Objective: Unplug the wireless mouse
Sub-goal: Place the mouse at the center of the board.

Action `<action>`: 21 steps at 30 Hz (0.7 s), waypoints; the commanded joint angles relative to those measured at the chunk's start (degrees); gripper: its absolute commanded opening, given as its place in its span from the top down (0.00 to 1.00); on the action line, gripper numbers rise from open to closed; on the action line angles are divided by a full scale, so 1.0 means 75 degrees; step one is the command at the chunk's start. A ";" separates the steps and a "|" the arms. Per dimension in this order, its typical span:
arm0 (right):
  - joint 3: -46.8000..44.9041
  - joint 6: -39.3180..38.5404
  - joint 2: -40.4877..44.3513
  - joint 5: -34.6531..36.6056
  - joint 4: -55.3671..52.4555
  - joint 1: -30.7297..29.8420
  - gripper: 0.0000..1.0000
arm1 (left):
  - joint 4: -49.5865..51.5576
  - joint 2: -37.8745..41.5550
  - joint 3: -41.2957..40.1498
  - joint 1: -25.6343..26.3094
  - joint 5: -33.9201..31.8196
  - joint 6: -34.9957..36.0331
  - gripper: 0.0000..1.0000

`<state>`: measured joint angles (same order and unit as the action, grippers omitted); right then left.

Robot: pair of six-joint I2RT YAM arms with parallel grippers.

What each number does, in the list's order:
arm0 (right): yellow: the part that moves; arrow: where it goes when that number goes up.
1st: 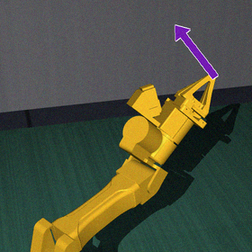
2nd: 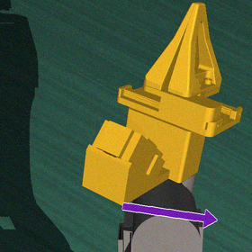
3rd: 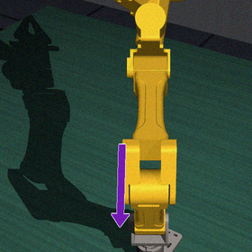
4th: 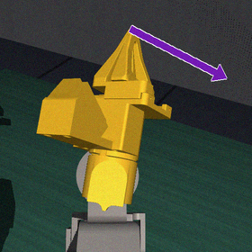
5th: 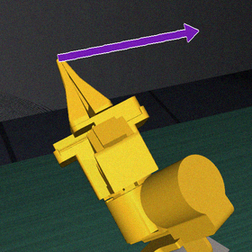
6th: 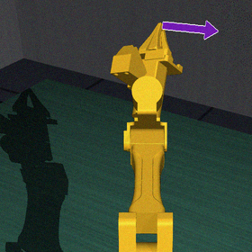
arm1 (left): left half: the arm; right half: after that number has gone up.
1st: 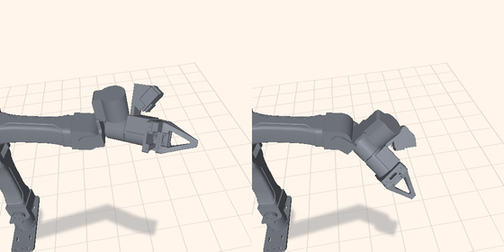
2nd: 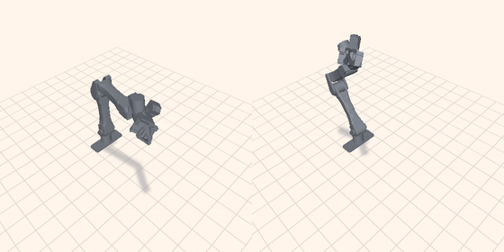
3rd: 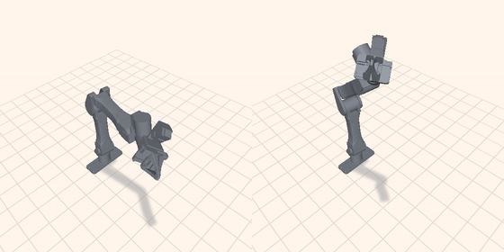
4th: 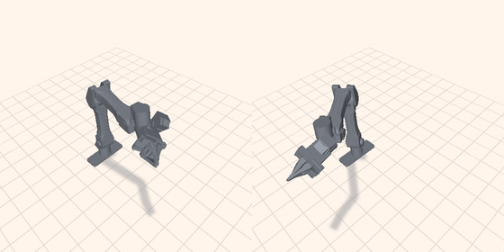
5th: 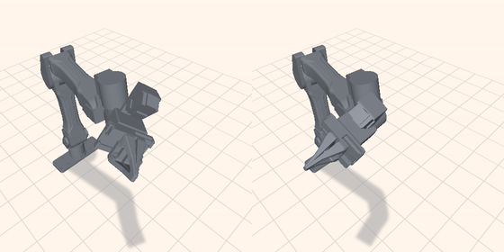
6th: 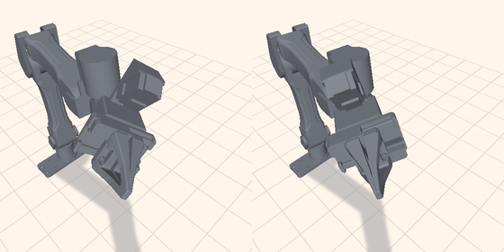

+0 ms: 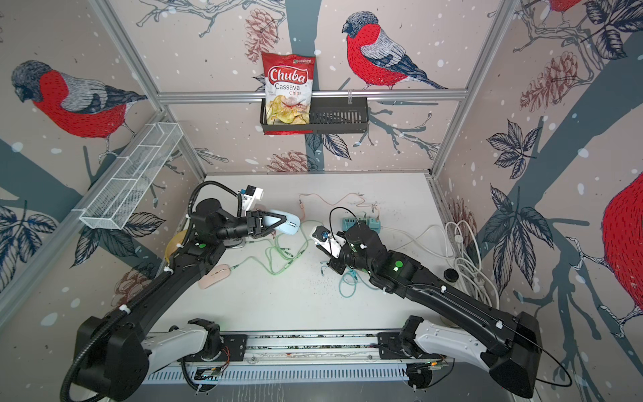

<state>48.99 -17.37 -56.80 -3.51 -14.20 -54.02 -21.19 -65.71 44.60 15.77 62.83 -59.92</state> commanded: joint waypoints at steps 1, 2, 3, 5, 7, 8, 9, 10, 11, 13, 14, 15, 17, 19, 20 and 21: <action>-0.0193 0.0302 0.0287 0.0069 0.0112 -0.0004 1.00 | 0.0087 -0.0066 0.0036 -0.0018 -0.0018 0.0291 1.00; -0.0295 0.0388 0.0385 0.0111 0.0159 -0.0004 1.00 | 0.0086 -0.0113 0.0020 -0.0022 -0.0053 0.0319 1.00; -0.0473 0.0488 0.0483 0.0143 0.0353 -0.0026 1.00 | 0.0041 -0.0152 -0.0016 -0.0018 -0.0096 0.0340 1.00; -0.0671 0.0690 0.0608 0.0262 0.0660 -0.0138 1.00 | 0.0104 -0.0134 -0.0102 -0.0020 -0.0214 0.0373 1.00; -0.0685 0.0962 0.0623 0.0279 0.0735 -0.0148 1.00 | 0.0146 0.0026 -0.0242 -0.0018 -0.0306 0.0372 1.00; -0.0677 0.1100 0.0629 0.0300 0.0713 -0.0147 1.00 | 0.0207 0.0179 -0.0344 -0.0017 -0.0374 0.0400 1.00; -0.0674 0.1238 0.0638 0.0310 0.0667 -0.0158 1.00 | 0.0365 0.0330 -0.0439 -0.0017 -0.0455 0.0455 1.00; -0.0683 0.1405 0.0656 0.0368 0.0639 -0.0173 1.00 | 0.0473 0.0462 -0.0519 -0.0020 -0.0509 0.0503 1.00; -0.0721 0.1627 0.0693 0.0388 0.0639 -0.0175 1.00 | 0.0592 0.0595 -0.0623 -0.0017 -0.0554 0.0547 1.00; -0.0914 0.2019 0.0833 0.0346 0.0773 -0.0202 1.00 | 0.0713 0.0813 -0.0851 -0.0023 -0.0652 0.0533 1.00; -0.1083 0.2228 0.0927 0.0355 0.0929 -0.0241 1.00 | 0.0707 0.0949 -0.0995 -0.0017 -0.0719 0.0458 1.00; -0.1278 0.2429 0.1022 0.0393 0.1167 -0.0259 1.00 | 0.0698 0.1117 -0.1165 -0.0011 -0.0816 0.0378 1.00; -0.1574 0.2713 0.1157 0.0405 0.1478 -0.0316 1.00 | 0.0693 0.1488 -0.1510 -0.0005 -0.1033 0.0232 1.00; -0.1843 0.3017 0.1230 0.0477 0.1805 -0.0365 1.00 | 0.0684 0.1915 -0.1921 0.0004 -0.1260 0.0047 1.00; -0.1947 0.3173 0.1224 0.0471 0.1911 -0.0388 1.00 | 0.0661 0.2169 -0.2149 0.0001 -0.1368 -0.0077 1.00; -0.2002 0.3317 0.1210 0.0454 0.1996 -0.0419 1.00 | 0.0636 0.2433 -0.2384 -0.0003 -0.1463 -0.0205 1.00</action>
<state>35.03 1.96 -47.90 -0.75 -4.80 -56.71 -15.22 -50.59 29.61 15.79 54.87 -58.65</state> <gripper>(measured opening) 0.114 0.406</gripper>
